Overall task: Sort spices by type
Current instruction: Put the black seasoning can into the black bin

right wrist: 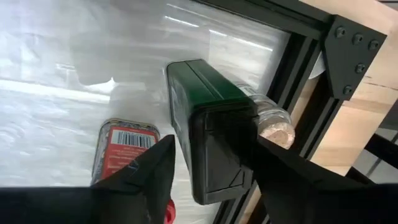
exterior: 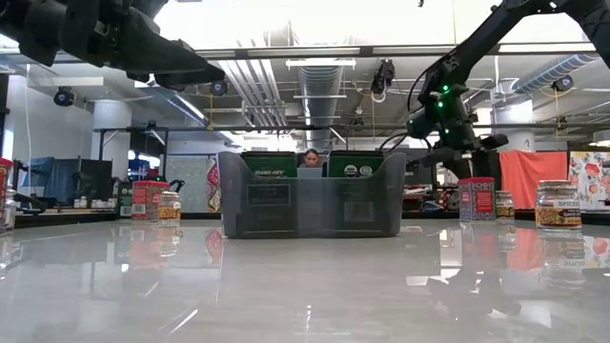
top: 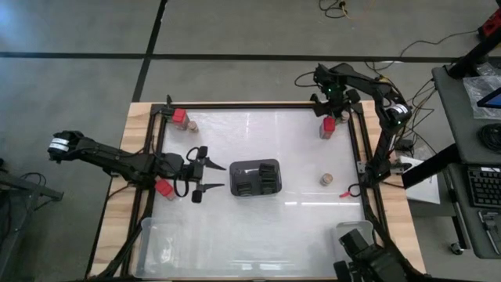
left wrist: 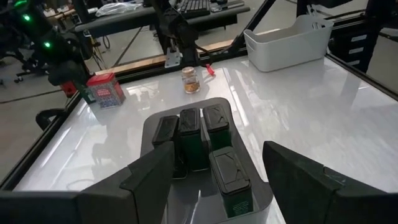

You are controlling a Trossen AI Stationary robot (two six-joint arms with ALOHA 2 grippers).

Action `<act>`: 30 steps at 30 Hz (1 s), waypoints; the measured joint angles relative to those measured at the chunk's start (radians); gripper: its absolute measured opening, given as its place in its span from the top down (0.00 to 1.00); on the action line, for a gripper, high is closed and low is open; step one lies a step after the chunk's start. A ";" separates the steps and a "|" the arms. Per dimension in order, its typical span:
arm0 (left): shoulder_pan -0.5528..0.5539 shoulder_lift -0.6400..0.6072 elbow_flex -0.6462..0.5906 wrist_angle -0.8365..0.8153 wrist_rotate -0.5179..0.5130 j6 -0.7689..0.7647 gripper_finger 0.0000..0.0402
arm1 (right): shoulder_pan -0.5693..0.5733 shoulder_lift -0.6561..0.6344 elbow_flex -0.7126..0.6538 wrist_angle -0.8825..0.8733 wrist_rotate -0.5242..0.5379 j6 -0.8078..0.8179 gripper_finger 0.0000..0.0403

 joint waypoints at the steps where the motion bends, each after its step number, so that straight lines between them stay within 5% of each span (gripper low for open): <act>1: 0.000 0.000 0.000 0.000 0.000 0.002 0.43 | 0.000 0.000 0.000 0.000 0.000 0.000 0.55; 16: 0.000 -0.037 0.000 -0.104 0.000 -0.066 0.43 | 0.037 0.000 0.000 0.018 0.001 -0.053 0.67; 30: 0.000 -0.103 0.000 -0.222 -0.060 -0.105 0.43 | 0.421 -0.018 0.196 0.007 0.011 -0.125 0.68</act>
